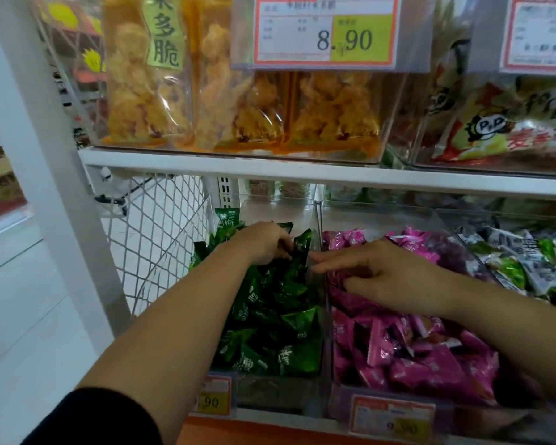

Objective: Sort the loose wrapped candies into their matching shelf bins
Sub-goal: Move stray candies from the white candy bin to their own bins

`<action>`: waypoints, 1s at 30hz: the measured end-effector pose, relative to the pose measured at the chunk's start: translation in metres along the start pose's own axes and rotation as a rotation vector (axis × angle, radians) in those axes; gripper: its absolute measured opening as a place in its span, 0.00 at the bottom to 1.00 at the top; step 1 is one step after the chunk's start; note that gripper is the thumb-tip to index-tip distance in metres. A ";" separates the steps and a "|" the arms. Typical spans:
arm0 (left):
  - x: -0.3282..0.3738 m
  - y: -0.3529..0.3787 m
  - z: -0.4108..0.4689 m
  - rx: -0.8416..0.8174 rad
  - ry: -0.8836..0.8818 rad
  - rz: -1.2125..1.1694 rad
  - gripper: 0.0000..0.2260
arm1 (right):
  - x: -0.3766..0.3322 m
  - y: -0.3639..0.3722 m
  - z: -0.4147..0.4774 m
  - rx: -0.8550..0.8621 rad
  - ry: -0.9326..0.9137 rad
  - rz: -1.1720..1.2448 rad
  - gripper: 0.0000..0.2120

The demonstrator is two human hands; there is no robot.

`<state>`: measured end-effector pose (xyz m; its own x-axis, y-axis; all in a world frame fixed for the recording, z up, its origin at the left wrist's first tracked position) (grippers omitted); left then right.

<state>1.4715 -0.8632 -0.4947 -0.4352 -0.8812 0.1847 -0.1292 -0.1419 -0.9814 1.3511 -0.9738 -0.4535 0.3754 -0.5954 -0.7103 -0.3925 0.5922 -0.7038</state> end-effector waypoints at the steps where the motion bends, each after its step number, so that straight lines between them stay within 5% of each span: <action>1: 0.000 0.001 0.001 -0.004 -0.002 -0.006 0.11 | 0.000 0.001 0.000 -0.009 0.004 0.009 0.21; 7: 0.001 -0.001 -0.002 0.011 0.013 -0.019 0.07 | -0.001 0.001 0.000 0.007 0.000 -0.014 0.22; 17: 0.007 -0.066 -0.085 0.366 -0.006 -0.303 0.06 | 0.003 0.005 -0.008 0.138 0.037 0.177 0.17; 21: 0.037 -0.065 -0.119 0.365 0.032 -0.378 0.05 | 0.000 -0.004 -0.025 0.421 -0.015 0.371 0.20; 30: 0.107 -0.072 -0.137 0.338 0.095 -0.375 0.05 | -0.015 -0.010 -0.064 0.462 -0.038 0.285 0.24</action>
<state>1.3120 -0.8851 -0.3973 -0.4949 -0.6993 0.5158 -0.0031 -0.5922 -0.8058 1.2954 -1.0055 -0.4353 0.3416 -0.3610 -0.8677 -0.0768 0.9095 -0.4086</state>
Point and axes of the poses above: each hand's wrist, its own z-axis towards the middle knuckle, its own y-axis out of the palm, x = y × z, the point moved 9 cm from there along z, towards the middle knuckle, and after that the axes turned 7 degrees about z, right-handed, at the moved point
